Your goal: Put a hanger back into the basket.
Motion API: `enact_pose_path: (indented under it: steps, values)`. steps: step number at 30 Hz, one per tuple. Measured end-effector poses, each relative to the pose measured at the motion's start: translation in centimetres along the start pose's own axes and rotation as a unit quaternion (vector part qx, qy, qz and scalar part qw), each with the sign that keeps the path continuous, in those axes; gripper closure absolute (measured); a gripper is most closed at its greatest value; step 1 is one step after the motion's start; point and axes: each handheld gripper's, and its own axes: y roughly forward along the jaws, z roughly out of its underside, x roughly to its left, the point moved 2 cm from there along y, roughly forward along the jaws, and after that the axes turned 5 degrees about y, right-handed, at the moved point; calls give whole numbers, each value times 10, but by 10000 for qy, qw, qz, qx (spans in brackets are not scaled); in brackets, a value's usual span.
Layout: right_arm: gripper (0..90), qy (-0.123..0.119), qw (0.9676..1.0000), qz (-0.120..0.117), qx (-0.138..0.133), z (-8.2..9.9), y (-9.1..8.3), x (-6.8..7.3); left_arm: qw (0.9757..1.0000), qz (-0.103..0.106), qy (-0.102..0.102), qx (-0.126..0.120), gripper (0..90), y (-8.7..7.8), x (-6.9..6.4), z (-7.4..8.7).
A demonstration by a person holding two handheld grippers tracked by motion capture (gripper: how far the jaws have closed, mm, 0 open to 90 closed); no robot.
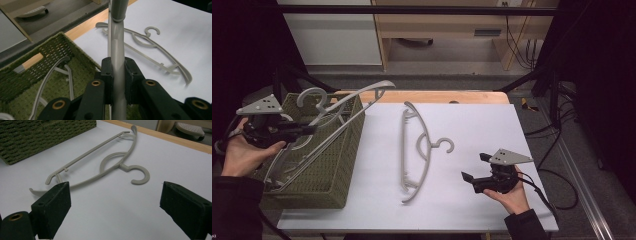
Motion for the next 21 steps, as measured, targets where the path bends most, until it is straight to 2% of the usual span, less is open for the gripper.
enact_pose_path:
  steps: [4,6,11,21]
  values:
    - [102,8,10000,1,3,0,0,0,9999,-62,-96,27,794,-4,14,12]
    - [101,-2,10000,-1,17,0,1,0,9997,-110,-227,60,794,-6,21,20]
    - [102,-1,10000,2,11,0,1,-1,9992,-157,-367,44,794,-9,30,31]
    - [101,-11,10000,-1,40,1,2,-1,9976,-302,-593,205,794,-11,46,54]
